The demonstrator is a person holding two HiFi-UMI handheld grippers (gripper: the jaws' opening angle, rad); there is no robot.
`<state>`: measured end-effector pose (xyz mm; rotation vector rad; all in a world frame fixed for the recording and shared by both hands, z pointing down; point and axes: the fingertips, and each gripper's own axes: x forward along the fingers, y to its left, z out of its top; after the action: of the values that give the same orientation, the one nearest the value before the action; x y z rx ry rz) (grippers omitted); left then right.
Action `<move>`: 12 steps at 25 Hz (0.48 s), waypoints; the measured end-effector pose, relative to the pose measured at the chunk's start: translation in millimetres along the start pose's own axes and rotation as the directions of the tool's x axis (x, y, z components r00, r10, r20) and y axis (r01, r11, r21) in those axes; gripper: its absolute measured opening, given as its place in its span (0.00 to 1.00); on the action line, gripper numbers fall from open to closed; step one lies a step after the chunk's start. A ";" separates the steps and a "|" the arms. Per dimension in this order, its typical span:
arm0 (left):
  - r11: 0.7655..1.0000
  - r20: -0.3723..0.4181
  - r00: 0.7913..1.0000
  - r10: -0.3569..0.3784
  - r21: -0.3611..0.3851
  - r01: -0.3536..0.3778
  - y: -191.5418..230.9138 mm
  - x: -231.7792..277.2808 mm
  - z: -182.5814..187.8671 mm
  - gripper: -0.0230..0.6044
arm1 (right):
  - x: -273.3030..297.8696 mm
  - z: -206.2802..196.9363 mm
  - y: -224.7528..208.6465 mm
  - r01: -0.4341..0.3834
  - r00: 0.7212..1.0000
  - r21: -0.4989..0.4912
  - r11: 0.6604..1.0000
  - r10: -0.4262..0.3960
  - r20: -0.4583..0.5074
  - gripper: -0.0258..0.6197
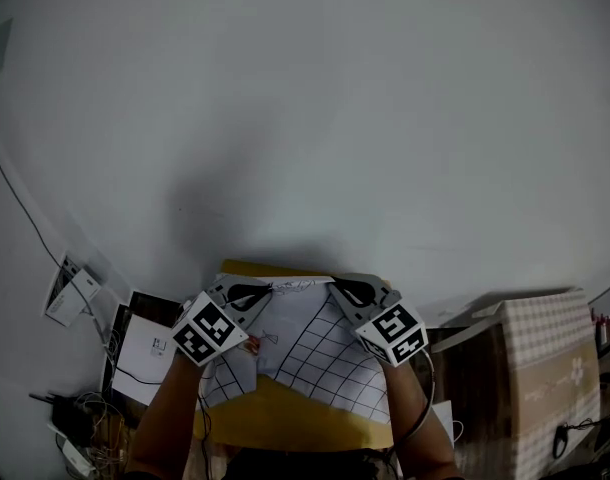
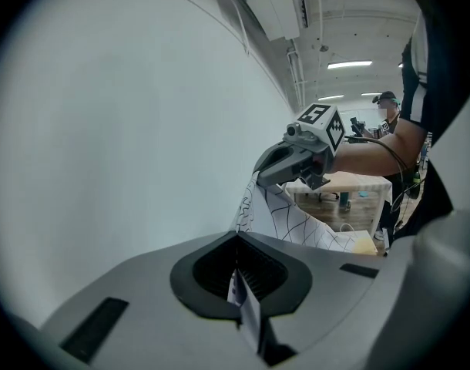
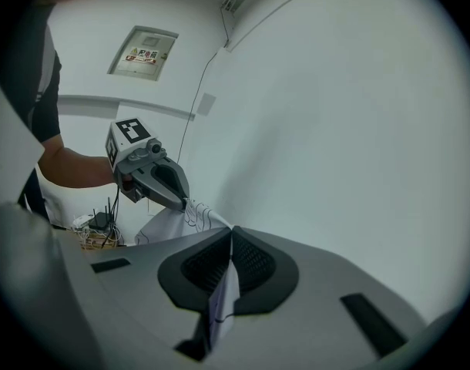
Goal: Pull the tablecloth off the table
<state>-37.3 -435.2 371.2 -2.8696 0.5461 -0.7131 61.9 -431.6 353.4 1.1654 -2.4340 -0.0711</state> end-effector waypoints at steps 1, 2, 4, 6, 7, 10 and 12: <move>1.000 0.007 1.000 0.003 0.007 -0.003 1.7 -0.8 5.5 0.05 | -1.6 5.0 -3.2 0.005 1.000 -0.004 1.000 -0.005 0.004 0.07; 1.000 0.014 1.000 0.007 0.011 -0.007 3.2 -1.8 11.1 0.05 | -3.7 10.3 -5.9 0.010 1.000 -0.009 1.000 -0.010 0.009 0.07; 1.000 0.031 0.999 0.015 0.017 -0.016 6.2 -4.5 22.2 0.05 | -8.3 20.8 -10.2 0.019 1.000 -0.019 1.000 -0.018 0.021 0.07; 0.999 0.043 0.999 0.023 0.029 -0.024 9.2 -7.1 33.3 0.05 | -12.7 29.8 -14.6 0.027 0.999 -0.025 0.999 -0.026 0.035 0.07; 0.999 0.047 0.999 0.026 0.036 -0.027 10.6 -8.3 38.6 0.05 | -14.7 33.6 -16.8 0.029 0.999 -0.026 0.999 -0.028 0.040 0.07; 0.998 0.064 0.998 0.030 0.044 -0.033 14.1 -13.4 51.3 0.05 | -19.3 46.1 -18.9 0.027 0.998 -0.031 0.999 -0.025 0.054 0.07; 0.998 0.078 0.996 0.036 0.045 -0.040 17.7 -16.7 59.8 0.05 | -22.7 58.1 -18.5 0.025 0.997 -0.037 0.999 -0.022 0.069 0.07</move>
<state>-28.1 -442.7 307.7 -2.8227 0.5642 -0.5978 64.3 -434.5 288.4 1.1935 -2.4676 -0.1671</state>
